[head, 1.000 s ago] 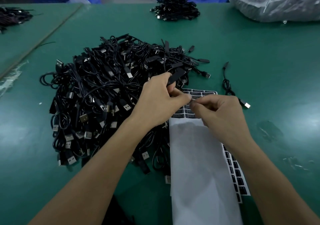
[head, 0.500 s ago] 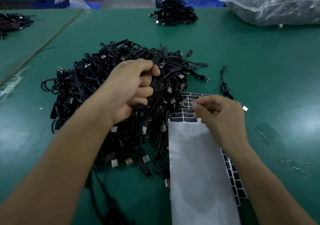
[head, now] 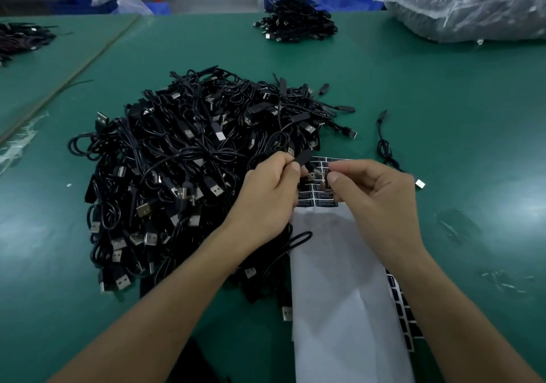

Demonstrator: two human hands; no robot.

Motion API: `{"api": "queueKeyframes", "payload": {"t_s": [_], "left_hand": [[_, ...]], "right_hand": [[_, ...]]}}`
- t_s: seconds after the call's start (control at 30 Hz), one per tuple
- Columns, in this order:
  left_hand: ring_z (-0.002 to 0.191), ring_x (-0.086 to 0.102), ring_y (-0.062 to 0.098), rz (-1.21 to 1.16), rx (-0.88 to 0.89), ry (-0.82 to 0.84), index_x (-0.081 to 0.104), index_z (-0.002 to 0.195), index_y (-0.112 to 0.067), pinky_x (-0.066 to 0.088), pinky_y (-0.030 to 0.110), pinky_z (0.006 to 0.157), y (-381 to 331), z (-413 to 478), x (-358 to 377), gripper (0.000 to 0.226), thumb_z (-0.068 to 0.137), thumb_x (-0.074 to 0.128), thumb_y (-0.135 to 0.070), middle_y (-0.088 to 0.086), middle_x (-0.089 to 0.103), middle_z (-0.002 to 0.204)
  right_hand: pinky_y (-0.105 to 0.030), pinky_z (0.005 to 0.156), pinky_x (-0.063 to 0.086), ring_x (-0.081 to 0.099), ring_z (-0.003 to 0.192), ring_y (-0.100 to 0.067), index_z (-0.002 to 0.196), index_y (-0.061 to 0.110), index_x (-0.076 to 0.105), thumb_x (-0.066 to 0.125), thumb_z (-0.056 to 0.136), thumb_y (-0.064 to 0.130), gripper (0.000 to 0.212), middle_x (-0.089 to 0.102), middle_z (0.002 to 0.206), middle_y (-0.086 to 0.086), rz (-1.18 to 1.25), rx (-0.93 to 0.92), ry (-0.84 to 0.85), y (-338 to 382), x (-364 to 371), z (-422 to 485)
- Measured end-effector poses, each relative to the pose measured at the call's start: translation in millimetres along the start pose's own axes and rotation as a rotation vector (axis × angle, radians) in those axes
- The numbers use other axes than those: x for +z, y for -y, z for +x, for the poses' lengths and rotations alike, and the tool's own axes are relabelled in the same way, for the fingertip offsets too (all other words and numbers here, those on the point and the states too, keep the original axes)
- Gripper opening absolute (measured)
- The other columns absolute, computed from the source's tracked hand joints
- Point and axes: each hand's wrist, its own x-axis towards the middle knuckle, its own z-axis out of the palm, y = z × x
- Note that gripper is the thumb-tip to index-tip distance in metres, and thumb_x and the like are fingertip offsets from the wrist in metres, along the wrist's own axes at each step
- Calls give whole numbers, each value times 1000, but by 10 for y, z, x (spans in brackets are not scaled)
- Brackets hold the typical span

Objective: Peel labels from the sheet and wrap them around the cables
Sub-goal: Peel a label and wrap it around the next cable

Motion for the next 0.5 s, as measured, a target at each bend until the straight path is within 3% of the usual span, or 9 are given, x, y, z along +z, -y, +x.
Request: {"api": "queueKeyframes", "payload": {"t_s": [0.1, 0.3, 0.4, 0.5], "left_hand": [[47, 50, 7, -44, 23, 7, 57, 99, -23, 44, 20, 48, 25, -25, 8, 22, 105, 38, -13, -6, 55, 56], [49, 59, 10, -75, 68, 21, 44, 124, -30, 46, 18, 52, 78, -44, 8, 27, 105, 36, -12, -6, 66, 68], [54, 65, 12, -73, 29, 63, 53, 108, -35, 50, 24, 56, 61, -37, 2, 28, 106, 36, -14, -3, 72, 81], [53, 65, 14, -76, 0, 73, 56, 100, -26, 46, 22, 51, 54, -30, -13, 24, 105, 36, -13, -1, 73, 81]], "right_hand": [[-17, 69, 54, 73, 74, -11, 92, 24, 74, 76, 83, -3, 28, 77, 78, 1, 136, 63, -1, -1, 3, 3], [-13, 74, 53, 72, 79, -4, 111, 29, 68, 78, 81, 0, 43, 77, 77, 3, 224, 186, 5, -39, 24, 34], [-12, 75, 52, 71, 80, -4, 104, 23, 73, 76, 82, 0, 31, 77, 82, 3, 251, 218, 29, -35, 19, 32], [-11, 67, 51, 69, 75, -3, 95, 17, 76, 75, 82, -3, 24, 78, 85, -1, 274, 215, 50, -21, 13, 26]]}}
